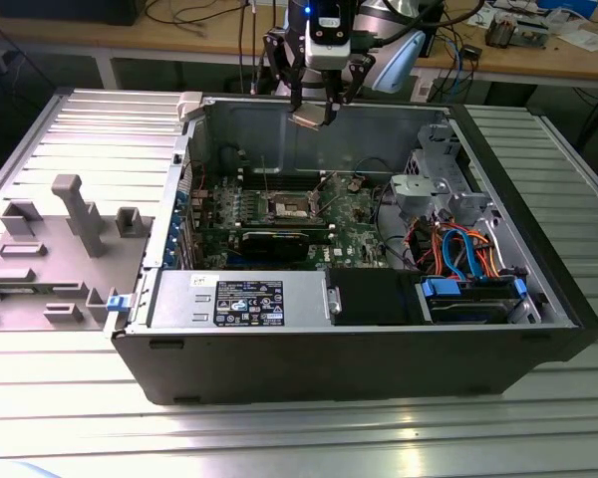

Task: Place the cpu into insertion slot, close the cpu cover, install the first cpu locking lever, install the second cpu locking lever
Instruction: 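Place the cpu into insertion slot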

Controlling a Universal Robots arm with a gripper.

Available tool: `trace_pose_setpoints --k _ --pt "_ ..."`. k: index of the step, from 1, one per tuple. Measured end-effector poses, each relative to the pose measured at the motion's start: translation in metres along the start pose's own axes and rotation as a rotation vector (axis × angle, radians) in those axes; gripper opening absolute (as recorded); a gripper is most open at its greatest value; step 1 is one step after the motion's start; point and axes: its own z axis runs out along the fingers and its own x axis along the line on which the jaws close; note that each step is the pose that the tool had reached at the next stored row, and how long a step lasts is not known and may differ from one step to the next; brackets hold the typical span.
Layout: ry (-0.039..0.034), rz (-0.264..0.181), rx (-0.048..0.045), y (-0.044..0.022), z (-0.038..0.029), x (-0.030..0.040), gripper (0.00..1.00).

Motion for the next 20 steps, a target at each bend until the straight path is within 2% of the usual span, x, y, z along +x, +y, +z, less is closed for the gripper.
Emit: trace_pose_setpoints --k 20 --pt "-0.0034 0.038 -0.0007 0.0000 0.0000 0.0000 0.54"
